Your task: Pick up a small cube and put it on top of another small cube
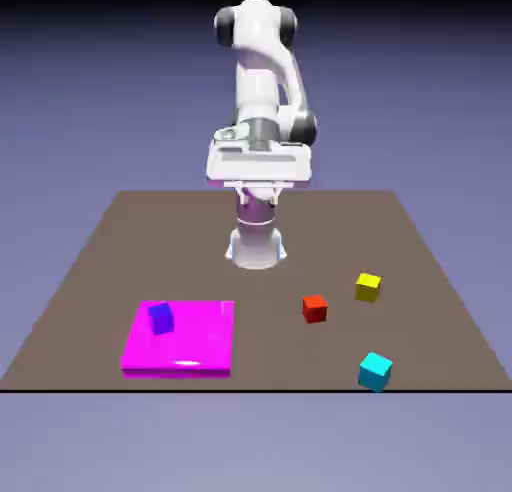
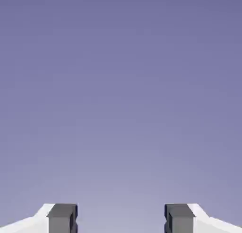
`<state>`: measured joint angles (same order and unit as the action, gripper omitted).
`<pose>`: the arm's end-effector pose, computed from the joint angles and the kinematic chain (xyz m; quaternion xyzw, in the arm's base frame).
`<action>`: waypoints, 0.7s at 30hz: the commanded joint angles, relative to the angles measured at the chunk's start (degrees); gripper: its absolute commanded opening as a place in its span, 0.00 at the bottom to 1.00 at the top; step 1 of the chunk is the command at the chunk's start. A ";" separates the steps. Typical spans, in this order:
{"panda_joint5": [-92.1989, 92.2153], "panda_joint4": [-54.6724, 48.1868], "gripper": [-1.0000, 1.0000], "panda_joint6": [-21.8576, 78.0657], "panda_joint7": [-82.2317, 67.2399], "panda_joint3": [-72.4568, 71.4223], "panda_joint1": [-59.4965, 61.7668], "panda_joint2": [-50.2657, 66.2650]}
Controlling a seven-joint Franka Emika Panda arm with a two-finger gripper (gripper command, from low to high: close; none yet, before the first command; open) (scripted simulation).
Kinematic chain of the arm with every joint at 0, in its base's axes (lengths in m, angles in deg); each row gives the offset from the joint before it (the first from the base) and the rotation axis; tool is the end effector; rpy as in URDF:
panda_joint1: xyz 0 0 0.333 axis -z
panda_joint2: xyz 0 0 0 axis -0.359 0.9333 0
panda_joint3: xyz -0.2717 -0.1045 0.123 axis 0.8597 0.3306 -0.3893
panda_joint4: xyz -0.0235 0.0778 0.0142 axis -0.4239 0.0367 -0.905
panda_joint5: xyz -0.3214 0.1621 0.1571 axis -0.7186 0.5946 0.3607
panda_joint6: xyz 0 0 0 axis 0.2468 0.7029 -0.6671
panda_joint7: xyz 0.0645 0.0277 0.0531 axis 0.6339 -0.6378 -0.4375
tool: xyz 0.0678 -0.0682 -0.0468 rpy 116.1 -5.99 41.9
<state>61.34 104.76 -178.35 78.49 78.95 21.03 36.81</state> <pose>0.3946 -0.0016 0.4390 -0.8636 0.3622 -0.3214 0.1400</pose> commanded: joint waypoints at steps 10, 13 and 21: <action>24.92 -3.40 0.50 22.03 4.83 -2.57 5.62 19.78; 32.40 -4.42 0.50 28.64 6.28 -3.34 7.30 25.71; 52.33 -7.14 0.50 46.27 10.14 -5.40 11.80 41.53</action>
<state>113.67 97.62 -132.09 88.63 73.55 32.82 78.34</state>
